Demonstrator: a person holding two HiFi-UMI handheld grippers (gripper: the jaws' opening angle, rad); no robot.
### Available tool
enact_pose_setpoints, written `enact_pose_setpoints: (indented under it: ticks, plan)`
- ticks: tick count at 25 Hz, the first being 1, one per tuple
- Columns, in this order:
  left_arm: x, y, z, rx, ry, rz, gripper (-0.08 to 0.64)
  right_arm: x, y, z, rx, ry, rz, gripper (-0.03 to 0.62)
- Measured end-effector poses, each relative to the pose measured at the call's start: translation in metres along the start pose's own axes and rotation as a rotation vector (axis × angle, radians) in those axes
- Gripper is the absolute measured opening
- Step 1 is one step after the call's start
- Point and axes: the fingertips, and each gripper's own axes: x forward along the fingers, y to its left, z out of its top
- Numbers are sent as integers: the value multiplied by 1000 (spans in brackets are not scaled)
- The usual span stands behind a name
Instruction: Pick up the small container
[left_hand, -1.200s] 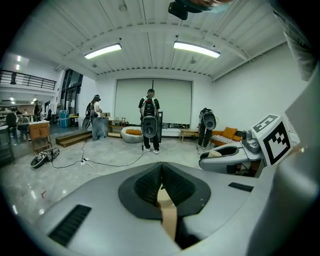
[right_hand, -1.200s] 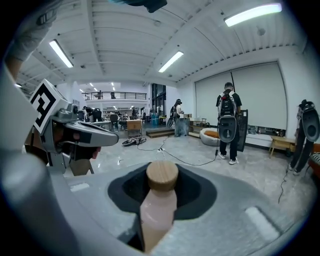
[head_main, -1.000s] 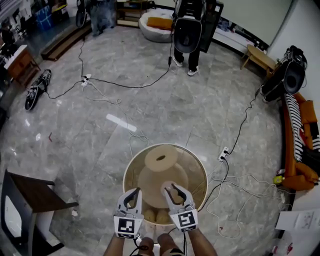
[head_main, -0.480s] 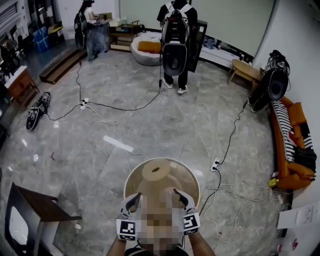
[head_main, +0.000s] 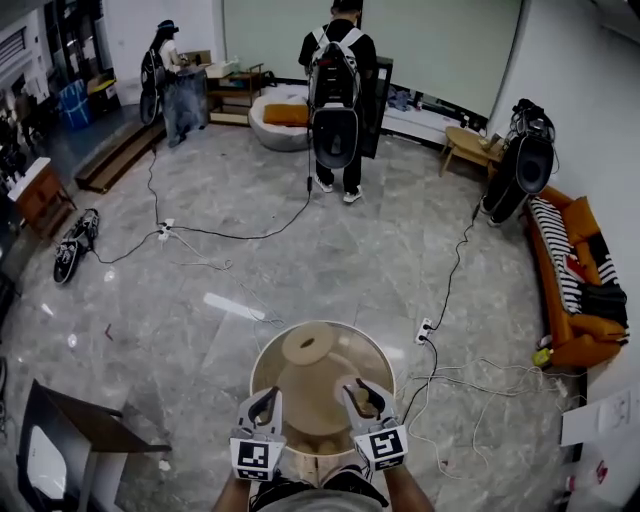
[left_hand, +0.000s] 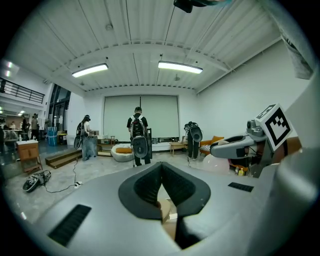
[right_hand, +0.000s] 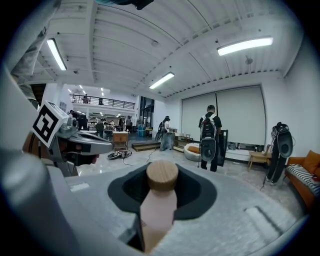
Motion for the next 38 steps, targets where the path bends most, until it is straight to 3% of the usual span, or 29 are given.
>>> enact_pose_setpoints:
  ticks: [18,38]
  plan:
    - [-60,-22,8,12,-28,27,18,-79,7,-11,-1,11,-67,118]
    - [-62,-32,13,-10,-33,30,18,-86,7,-8,-5,2,-53,117]
